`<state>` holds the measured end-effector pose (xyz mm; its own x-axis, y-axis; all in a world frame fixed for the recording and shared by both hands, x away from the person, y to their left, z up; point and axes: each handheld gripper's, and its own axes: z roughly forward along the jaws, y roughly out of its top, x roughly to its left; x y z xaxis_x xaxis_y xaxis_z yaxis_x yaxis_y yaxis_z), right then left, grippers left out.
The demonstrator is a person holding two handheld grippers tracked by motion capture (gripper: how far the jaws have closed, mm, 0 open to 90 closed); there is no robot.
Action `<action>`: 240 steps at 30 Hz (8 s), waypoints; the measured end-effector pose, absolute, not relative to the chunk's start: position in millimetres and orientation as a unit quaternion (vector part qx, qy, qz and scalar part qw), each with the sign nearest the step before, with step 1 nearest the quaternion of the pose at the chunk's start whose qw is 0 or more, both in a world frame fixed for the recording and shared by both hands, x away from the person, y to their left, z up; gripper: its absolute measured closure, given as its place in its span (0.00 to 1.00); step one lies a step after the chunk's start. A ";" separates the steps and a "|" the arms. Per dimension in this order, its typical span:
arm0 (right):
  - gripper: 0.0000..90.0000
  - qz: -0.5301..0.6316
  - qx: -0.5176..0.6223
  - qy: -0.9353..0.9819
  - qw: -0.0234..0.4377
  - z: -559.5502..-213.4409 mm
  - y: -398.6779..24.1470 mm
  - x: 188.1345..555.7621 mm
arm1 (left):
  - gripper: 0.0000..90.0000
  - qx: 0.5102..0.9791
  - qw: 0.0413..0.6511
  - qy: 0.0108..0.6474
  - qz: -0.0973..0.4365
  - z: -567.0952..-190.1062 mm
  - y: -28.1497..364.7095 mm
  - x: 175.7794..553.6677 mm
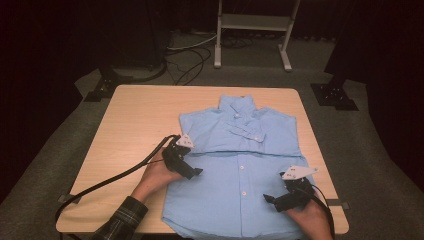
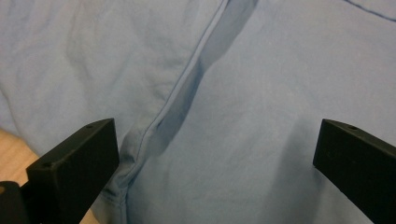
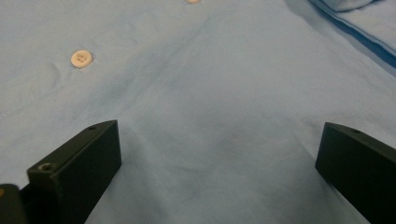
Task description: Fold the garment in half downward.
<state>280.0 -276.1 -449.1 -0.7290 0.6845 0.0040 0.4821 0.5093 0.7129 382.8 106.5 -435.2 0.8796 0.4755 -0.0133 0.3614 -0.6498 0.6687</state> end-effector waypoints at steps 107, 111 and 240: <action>0.00 0.338 0.377 0.848 0.154 -445.5 -245.4 330.7 | 0.00 0.878 0.322 0.329 0.131 -437.7 181.8 317.6; 0.00 0.338 0.376 0.848 0.156 -445.7 -245.4 325.2 | 0.00 0.878 0.323 0.327 0.130 -437.9 182.7 311.7; 0.00 0.337 0.368 0.853 0.149 -445.4 -230.2 276.7 | 0.01 0.839 0.356 0.373 0.174 -441.4 272.5 423.1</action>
